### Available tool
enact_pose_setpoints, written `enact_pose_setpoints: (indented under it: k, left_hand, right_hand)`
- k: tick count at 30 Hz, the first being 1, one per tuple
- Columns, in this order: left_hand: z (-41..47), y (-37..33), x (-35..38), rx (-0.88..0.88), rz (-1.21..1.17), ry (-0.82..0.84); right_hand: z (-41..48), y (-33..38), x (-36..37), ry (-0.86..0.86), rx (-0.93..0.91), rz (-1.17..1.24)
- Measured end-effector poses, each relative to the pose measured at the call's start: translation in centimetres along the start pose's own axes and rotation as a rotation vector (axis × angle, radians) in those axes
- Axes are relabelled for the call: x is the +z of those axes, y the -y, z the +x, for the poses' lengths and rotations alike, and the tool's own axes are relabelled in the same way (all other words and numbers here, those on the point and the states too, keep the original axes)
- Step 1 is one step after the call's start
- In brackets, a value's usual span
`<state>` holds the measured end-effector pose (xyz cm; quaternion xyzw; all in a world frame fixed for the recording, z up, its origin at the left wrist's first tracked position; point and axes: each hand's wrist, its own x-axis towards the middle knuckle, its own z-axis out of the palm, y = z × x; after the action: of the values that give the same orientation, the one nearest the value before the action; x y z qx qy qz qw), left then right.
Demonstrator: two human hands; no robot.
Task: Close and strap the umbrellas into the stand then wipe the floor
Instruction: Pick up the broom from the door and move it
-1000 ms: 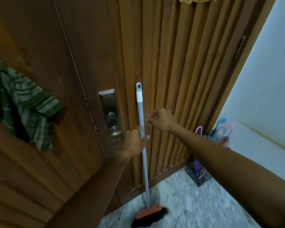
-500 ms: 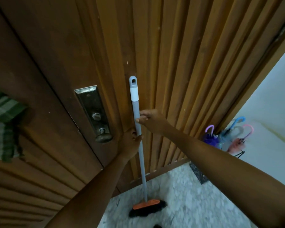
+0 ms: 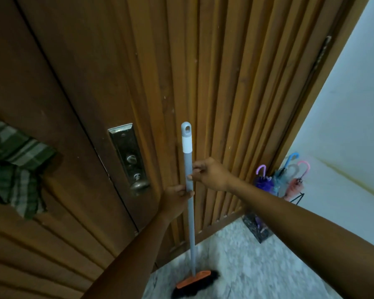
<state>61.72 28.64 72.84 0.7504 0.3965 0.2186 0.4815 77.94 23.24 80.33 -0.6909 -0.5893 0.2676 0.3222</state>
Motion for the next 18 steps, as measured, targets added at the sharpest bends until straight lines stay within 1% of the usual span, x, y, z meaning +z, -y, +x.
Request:
enact_pose_setpoints:
  k: [4, 7, 9, 12, 15, 18]
  left_hand:
    - [-1.6, -0.2, 0.8, -0.015, -0.052, 0.051]
    - [-3.2, -1.1, 1.8, 0.065, -0.105, 0.122]
    - [-4.2, -1.9, 3.3, 0.073, -0.186, 0.183]
    - [-5.9, -2.9, 6.1, 0.014, -0.354, 0.232]
    - [-7.0, -4.1, 8.8, 0.053, -0.338, 0.338]
    - [-8.2, -7.1, 11.4, 0.089, -0.365, 0.438]
  right_hand:
    - [-3.4, 0.6, -0.3, -0.049, 0.031, -0.064]
    - [-6.8, 0.5, -0.5, -0.129, 0.057, -0.086]
    - [-9.4, 0.2, -0.8, -0.189, 0.084, -0.105]
    - [-13.2, -0.1, -2.2, -0.219, 0.122, -0.105]
    - [-17.4, -0.2, -4.4, -0.227, 0.165, -0.096]
    - [-21.6, -0.7, -7.2, -0.292, 0.188, -0.092]
